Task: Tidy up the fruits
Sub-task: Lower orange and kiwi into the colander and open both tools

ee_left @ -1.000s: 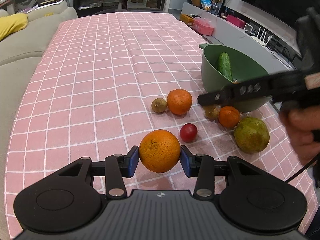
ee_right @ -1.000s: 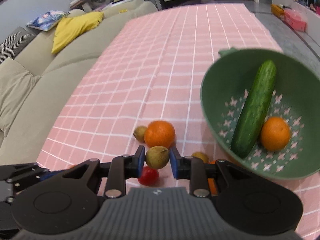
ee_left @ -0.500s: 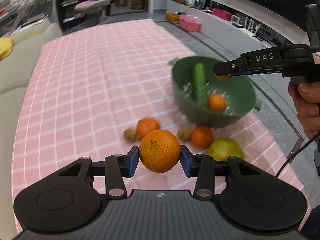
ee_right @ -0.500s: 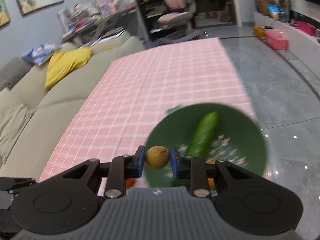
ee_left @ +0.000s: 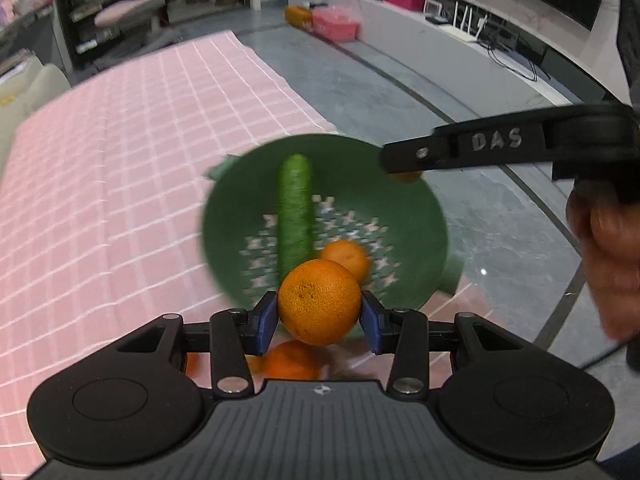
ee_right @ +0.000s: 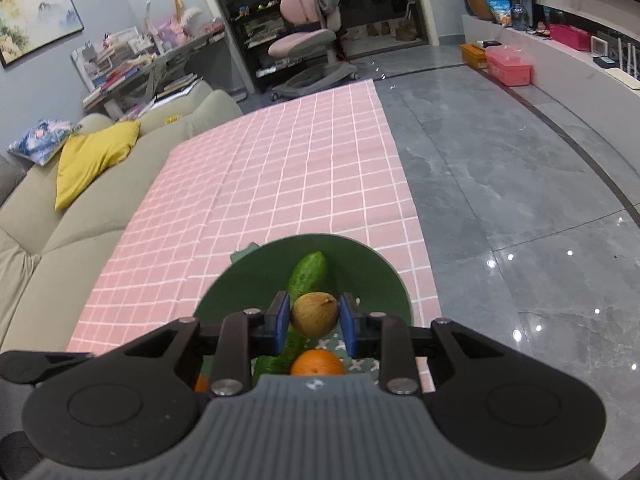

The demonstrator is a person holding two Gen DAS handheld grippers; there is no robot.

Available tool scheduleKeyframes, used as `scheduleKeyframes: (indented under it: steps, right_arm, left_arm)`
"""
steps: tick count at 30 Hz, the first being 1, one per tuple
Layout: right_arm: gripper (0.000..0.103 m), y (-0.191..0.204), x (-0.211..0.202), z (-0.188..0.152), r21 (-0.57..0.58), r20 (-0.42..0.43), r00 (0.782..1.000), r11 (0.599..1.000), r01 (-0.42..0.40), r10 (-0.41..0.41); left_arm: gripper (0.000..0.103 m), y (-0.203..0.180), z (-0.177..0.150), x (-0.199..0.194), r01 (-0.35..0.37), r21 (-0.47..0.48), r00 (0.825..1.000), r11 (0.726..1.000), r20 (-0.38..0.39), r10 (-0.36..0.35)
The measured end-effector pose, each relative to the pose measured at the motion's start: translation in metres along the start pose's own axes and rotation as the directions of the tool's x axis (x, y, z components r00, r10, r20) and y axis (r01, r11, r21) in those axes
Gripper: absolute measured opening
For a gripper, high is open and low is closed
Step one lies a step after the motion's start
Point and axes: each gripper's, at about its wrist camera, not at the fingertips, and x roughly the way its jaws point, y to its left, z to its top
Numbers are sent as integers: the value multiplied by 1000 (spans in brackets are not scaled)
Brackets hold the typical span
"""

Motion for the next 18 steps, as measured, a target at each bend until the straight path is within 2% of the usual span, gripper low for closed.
scheduleKeyframes:
  steps: [8,12,15,18]
  right_arm:
    - [23,-10,34,-11,-30,-153,988,1000,-4,0]
    - [23,-9,45,-19,-54,-197,980,999,0,-11]
    - [23,-5,51,-20,-54,-222,975,999,1,-13]
    - [23,-8,56,-20,-33,-241,970,999,11,-19]
  left_arm:
    - [49,-10,10,57,34,-103,987,994,-152,-50]
    - [49,-11,10,69,27,-97,980,995,-193,-46]
    - [49,-7,14,75,55,-145,974,988,-211,-85]
    - [49,-7,17,76,61,-151,970,987,-223,-94]
